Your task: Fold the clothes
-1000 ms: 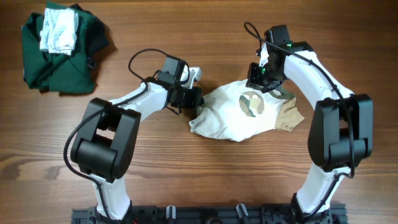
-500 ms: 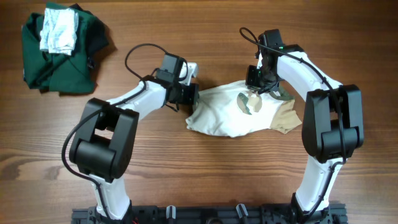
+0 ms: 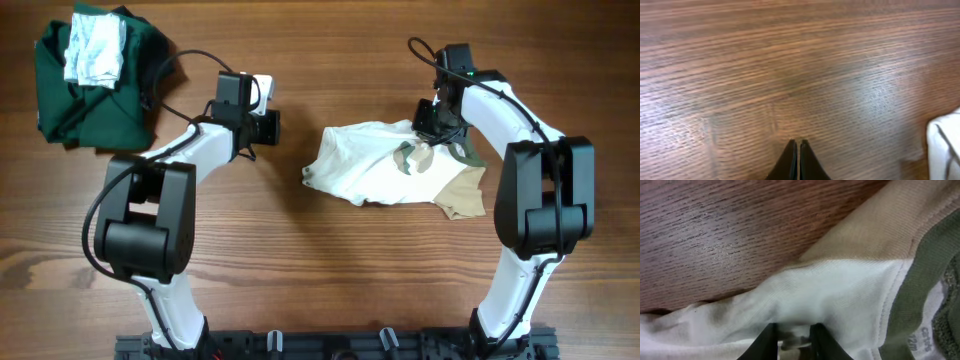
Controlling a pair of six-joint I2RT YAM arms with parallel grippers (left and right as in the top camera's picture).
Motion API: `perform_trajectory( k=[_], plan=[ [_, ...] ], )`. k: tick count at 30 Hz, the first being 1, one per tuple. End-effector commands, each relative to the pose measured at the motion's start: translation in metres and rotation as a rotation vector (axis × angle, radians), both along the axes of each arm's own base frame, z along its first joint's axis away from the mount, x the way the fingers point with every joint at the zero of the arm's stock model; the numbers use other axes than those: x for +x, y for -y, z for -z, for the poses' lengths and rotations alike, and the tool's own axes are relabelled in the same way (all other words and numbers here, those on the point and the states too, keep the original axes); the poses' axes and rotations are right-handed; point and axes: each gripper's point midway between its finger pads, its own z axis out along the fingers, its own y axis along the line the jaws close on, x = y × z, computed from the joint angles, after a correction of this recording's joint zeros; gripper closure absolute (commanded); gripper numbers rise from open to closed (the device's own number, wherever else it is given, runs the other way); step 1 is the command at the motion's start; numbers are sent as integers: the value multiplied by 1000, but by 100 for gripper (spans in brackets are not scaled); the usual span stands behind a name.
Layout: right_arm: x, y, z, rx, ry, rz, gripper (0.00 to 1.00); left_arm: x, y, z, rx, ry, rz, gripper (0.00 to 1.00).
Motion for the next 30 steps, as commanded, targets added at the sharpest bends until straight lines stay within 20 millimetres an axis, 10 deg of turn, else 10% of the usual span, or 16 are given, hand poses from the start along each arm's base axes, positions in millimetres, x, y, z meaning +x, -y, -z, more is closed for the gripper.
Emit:
perform_trajectory(
  k=[1,4,7,15,24,30],
  plan=[
    [-5,14,21,-52,-41,33,76,-1,-5,1,26,-10,8,96],
    [-6,13,20,-45,-42,32,57,-15,16,-27,-88,-61,86,88],
    [-5,13,15,-46,-48,24,2,-39,49,-70,-234,-101,202,68],
    [15,4,-66,-1,79,-25,0,-96,123,-138,-258,-26,411,19],
    [-11,-11,-142,96,154,-71,0,-129,161,-68,-167,-217,422,17],
    [-23,-10,-164,94,181,-84,0,-132,156,-29,-124,-291,434,40]
  ],
)
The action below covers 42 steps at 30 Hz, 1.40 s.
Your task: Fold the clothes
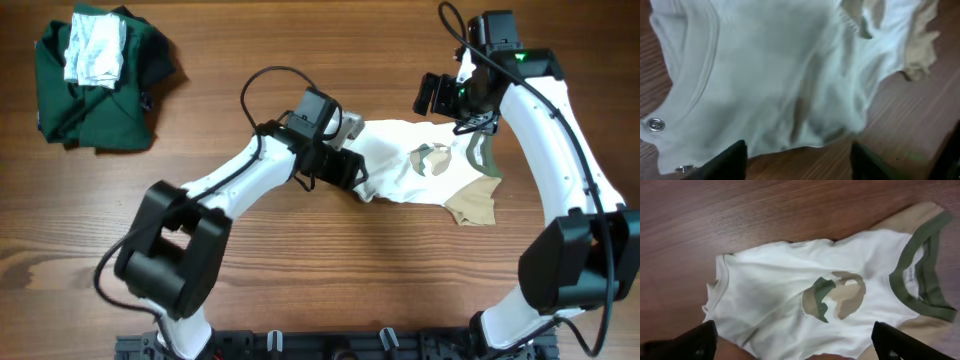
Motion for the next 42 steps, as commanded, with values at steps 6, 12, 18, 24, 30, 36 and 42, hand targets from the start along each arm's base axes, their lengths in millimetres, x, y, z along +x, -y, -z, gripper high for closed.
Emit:
perform_trajectory(
  k=[6,12,18,24,30,36,42],
  plan=[
    [0,-1,-25,14,64,-19,0,6,-18,47,110,-34,-16,48],
    [0,-1,-24,14,62,-19,0,13,-30,68,168,-40,-47,57],
    [-2,-1,-24,13,55,-21,0,6,-53,85,284,-77,-70,63],
    [-2,-1,-24,12,54,-20,0,-5,-86,92,397,-147,-106,66],
    [1,-1,-25,13,65,-19,0,-28,-118,91,466,-292,-144,69],
    [1,-1,-25,14,66,-18,0,-32,-124,87,475,-312,-152,81],
    [4,-1,-26,10,80,-16,0,11,-103,22,364,-135,-205,96]
  ],
)
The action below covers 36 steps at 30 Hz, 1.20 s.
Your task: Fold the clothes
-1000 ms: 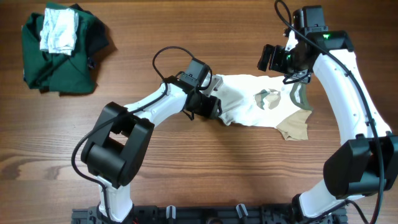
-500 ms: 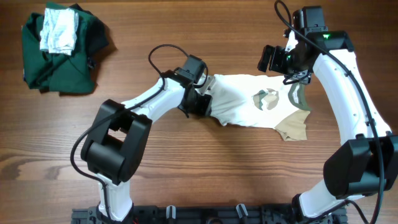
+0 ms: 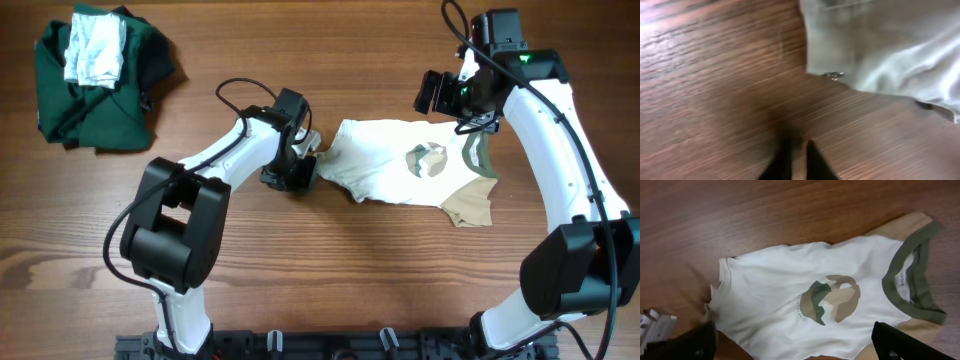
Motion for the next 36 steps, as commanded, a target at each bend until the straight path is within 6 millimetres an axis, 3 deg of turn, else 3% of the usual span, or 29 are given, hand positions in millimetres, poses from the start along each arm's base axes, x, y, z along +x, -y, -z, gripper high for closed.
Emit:
perform_trajectory(
  k=[1,2,4,8,12,14,21,29,36],
  plan=[
    [3,1,-16,-3,51,-13,0,30,0,-44,-3,160,-28,96],
    [4,2,-16,-8,54,-11,0,43,7,-65,-41,240,-28,96],
    [6,2,-17,-6,61,-10,0,60,18,-84,-91,344,-25,96],
    [8,2,-18,-3,70,-4,0,92,39,-90,-155,479,-17,96],
    [7,2,-17,-3,67,-4,0,94,55,-69,-176,466,10,96],
    [7,2,-17,-3,66,-4,0,85,66,-49,-194,407,36,96],
    [7,1,-18,1,67,-5,0,65,90,-5,-238,299,99,96],
    [7,1,-18,0,67,-5,0,44,72,33,-146,173,87,96],
    [6,1,-17,-1,59,-5,0,38,14,48,143,151,53,96]
  ],
)
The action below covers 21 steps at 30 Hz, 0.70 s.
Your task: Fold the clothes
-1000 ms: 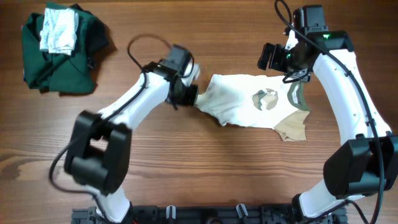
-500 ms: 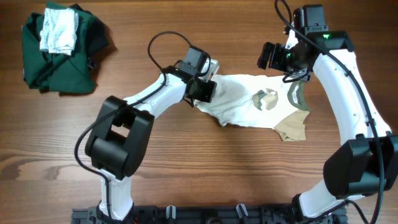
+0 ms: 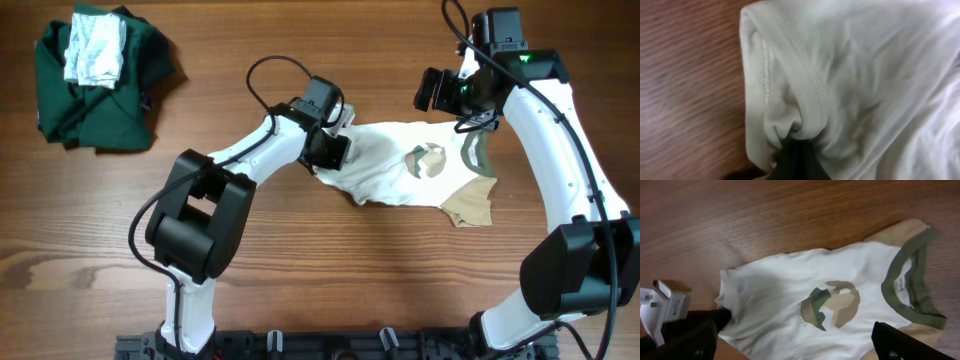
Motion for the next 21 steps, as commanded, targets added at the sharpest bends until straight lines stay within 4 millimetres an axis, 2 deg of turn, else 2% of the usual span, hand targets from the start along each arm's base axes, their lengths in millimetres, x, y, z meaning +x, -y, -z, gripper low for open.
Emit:
perform_trajectory(
  k=[1,4,8,16,19,21],
  plan=[
    [1,2,-15,-2,40,-6,0,-23,-62,48,269,-98,-59,96],
    [1,2,-15,-3,40,-6,0,-23,-76,49,305,-114,-82,96],
    [1,2,-15,-3,40,-7,0,-11,-114,49,415,-86,-152,96],
    [0,2,-13,-4,31,-7,0,27,-181,47,427,-43,-323,96],
    [-1,2,-8,-5,12,-6,0,28,-204,47,430,-67,-378,96],
    [0,1,-4,-4,1,-7,0,27,-213,42,431,-75,-397,96]
  ],
)
